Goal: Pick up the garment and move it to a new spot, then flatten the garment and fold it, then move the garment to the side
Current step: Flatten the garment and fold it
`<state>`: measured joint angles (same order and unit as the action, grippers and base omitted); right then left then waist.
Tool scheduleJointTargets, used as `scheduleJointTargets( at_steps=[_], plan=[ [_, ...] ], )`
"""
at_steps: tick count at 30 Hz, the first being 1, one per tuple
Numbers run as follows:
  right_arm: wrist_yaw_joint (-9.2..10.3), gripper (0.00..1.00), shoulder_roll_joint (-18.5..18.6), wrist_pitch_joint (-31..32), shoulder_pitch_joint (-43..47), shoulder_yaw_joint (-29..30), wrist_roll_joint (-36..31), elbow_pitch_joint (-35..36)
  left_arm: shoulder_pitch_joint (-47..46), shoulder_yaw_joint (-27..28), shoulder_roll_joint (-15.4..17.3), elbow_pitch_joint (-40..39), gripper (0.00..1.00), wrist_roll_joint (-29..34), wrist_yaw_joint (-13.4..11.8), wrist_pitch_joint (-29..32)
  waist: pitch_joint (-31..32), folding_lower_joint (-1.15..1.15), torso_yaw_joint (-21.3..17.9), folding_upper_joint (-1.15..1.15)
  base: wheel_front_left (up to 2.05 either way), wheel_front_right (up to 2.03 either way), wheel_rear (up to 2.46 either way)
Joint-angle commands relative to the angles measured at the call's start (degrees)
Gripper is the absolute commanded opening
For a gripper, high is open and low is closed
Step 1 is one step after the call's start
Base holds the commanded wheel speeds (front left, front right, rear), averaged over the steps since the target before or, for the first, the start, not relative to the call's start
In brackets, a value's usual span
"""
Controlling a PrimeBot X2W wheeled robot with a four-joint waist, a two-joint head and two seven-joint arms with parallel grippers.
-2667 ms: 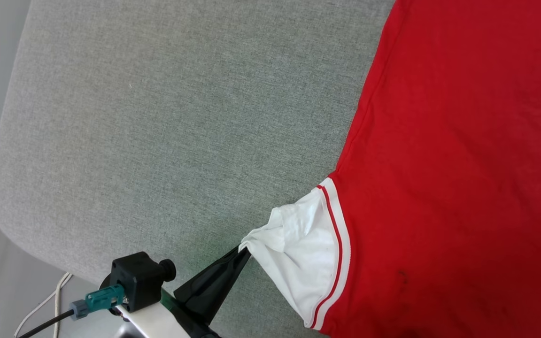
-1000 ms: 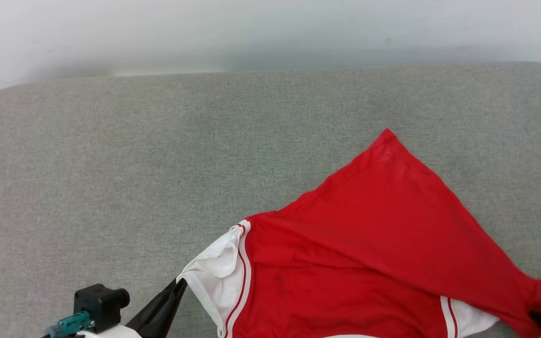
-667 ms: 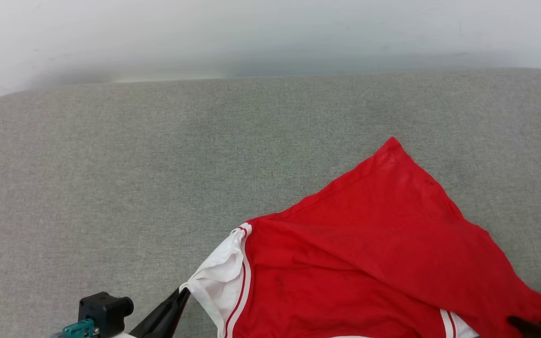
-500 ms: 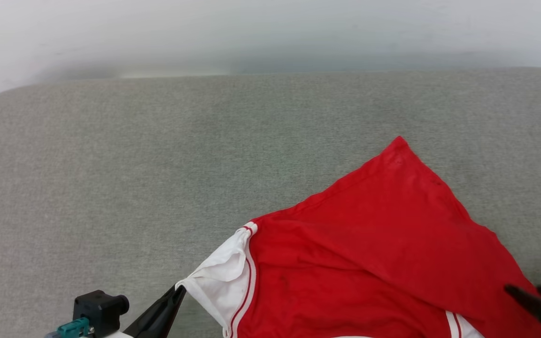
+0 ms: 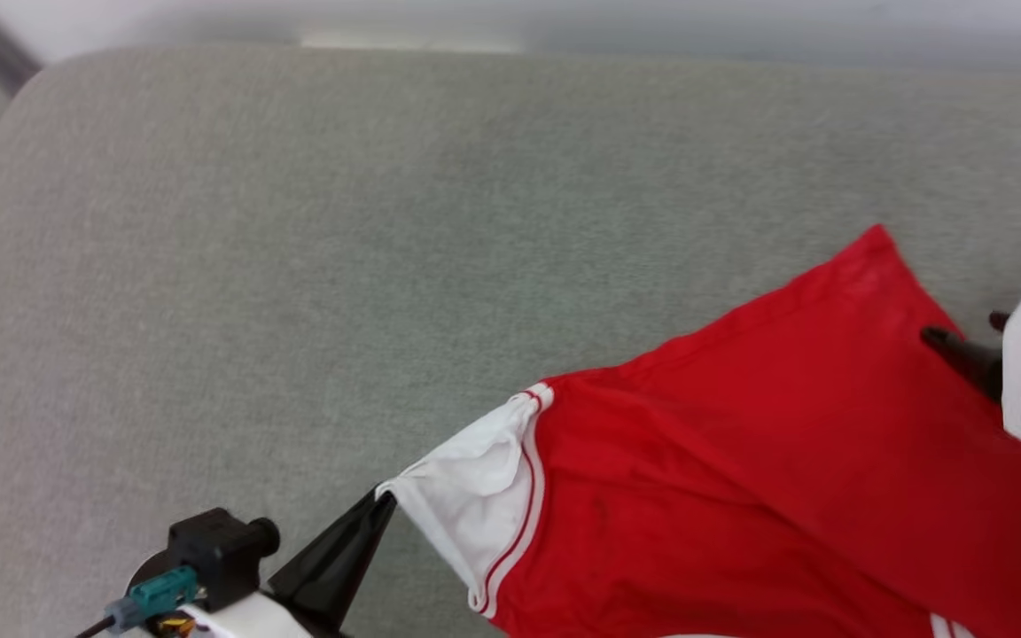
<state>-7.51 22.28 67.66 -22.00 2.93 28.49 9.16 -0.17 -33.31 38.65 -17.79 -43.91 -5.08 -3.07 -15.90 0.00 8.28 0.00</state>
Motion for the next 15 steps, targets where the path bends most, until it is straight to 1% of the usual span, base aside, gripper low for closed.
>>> scheduleJointTargets(
  at_steps=[1, 4, 8, 10, 13, 15],
  plan=[
    [0.03, 1.00, -0.2, 0.6, -2.2, -0.6, -1.5, -1.8, -1.2, -0.3, -0.7, -0.3, 0.00, 0.4, 0.2, 0.1, -3.2, 0.00, 3.2, 0.00, 0.00, 0.00, 0.00],
    [0.03, 1.00, 1.1, 1.4, -6.7, -2.1, -4.8, -6.7, -2.9, -1.0, -2.0, -0.9, 0.00, 0.5, 1.0, 0.4, -5.4, 0.00, 5.6, 0.00, 0.00, 0.00, 0.00],
    [0.03, 1.00, 1.2, 0.9, -10.9, -1.5, -7.1, -13.0, -4.8, -2.4, -3.1, -0.7, 0.00, 1.2, 1.8, 0.9, -7.7, 0.00, 8.4, 0.00, 0.00, 0.00, 0.00],
    [0.03, 1.00, 1.8, 0.5, -12.1, -1.0, -8.3, -15.3, -5.3, -2.5, -4.2, -0.6, 0.00, 0.4, 2.2, 0.8, -8.6, 0.00, 9.7, 0.00, 0.00, 0.00, 0.00],
    [0.03, 1.00, 2.9, 0.5, -12.5, -0.7, -9.8, -18.2, -6.2, -2.6, -4.6, -0.4, 0.00, 0.4, 2.4, 0.5, -9.6, 0.00, 11.2, 0.00, 0.00, 0.00, 0.00],
    [0.03, 1.00, 4.1, 1.4, -11.9, -2.0, -10.1, -20.1, -6.3, -2.7, -5.0, -0.3, 0.00, 0.2, 2.5, 0.3, -10.1, 0.00, 11.9, 0.00, 0.00, 0.00, 0.00]
  ],
)
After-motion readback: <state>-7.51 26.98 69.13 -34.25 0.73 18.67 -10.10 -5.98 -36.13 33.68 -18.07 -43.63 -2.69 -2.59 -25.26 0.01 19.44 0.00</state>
